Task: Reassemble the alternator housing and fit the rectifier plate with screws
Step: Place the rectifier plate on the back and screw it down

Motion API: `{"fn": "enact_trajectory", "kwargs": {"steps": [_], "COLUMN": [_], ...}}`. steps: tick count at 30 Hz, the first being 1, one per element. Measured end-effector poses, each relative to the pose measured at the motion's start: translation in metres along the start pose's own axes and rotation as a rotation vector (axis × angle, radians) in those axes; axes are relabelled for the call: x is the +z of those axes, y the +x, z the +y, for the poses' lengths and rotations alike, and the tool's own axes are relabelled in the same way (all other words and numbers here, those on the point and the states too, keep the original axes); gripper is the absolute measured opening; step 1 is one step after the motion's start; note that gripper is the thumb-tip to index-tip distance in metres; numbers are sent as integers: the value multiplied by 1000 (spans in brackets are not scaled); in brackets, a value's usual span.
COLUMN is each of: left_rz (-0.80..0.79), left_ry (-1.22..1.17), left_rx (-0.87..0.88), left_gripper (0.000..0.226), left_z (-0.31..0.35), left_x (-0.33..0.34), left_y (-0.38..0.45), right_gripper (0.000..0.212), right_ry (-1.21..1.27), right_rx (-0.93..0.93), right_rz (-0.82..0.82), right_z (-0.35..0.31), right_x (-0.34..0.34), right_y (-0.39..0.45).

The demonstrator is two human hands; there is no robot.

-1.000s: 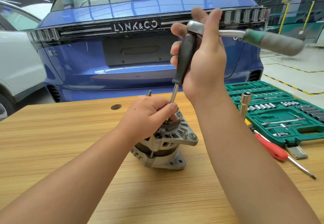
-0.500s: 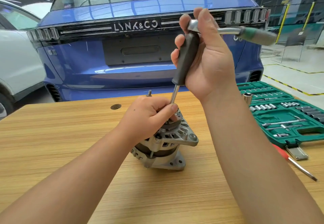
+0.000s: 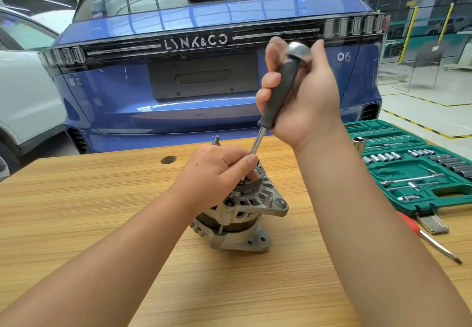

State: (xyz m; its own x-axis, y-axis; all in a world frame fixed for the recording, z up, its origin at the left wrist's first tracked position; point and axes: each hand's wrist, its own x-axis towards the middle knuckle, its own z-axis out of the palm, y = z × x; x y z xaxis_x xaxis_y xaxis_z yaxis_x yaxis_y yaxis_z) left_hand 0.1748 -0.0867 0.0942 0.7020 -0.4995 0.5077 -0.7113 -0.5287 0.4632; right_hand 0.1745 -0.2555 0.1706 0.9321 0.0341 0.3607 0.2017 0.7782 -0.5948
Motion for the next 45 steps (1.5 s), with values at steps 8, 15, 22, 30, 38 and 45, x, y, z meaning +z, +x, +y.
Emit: {"fn": "enact_trajectory", "kwargs": {"steps": [8, 15, 22, 30, 38, 45], "left_rz": [19, 34, 10, -7, -6, 9], "left_ry": [-47, -32, -29, -9, -19, -26], "left_rx": [5, 13, 7, -39, -18, 7], "left_gripper": [28, 28, 26, 28, 33, 32], "left_z": [-3, 2, 3, -1, -2, -3], "left_x": [1, 2, 1, -1, 0, 0], "left_y": [-3, -3, -4, -1, -2, -3], "right_gripper": [34, 18, 5, 44, 30, 18], "right_ry": [67, -38, -399, -40, 189, 251], "right_rx": [54, -299, -885, -137, 187, 81], "right_rz": [-240, -15, 254, -29, -360, -303], "right_z": [-1, 14, 29, 7, 2, 3], "right_x": [-2, 11, 16, 1, -10, -4], "right_y": [-4, -4, -3, 3, 5, 1]}}
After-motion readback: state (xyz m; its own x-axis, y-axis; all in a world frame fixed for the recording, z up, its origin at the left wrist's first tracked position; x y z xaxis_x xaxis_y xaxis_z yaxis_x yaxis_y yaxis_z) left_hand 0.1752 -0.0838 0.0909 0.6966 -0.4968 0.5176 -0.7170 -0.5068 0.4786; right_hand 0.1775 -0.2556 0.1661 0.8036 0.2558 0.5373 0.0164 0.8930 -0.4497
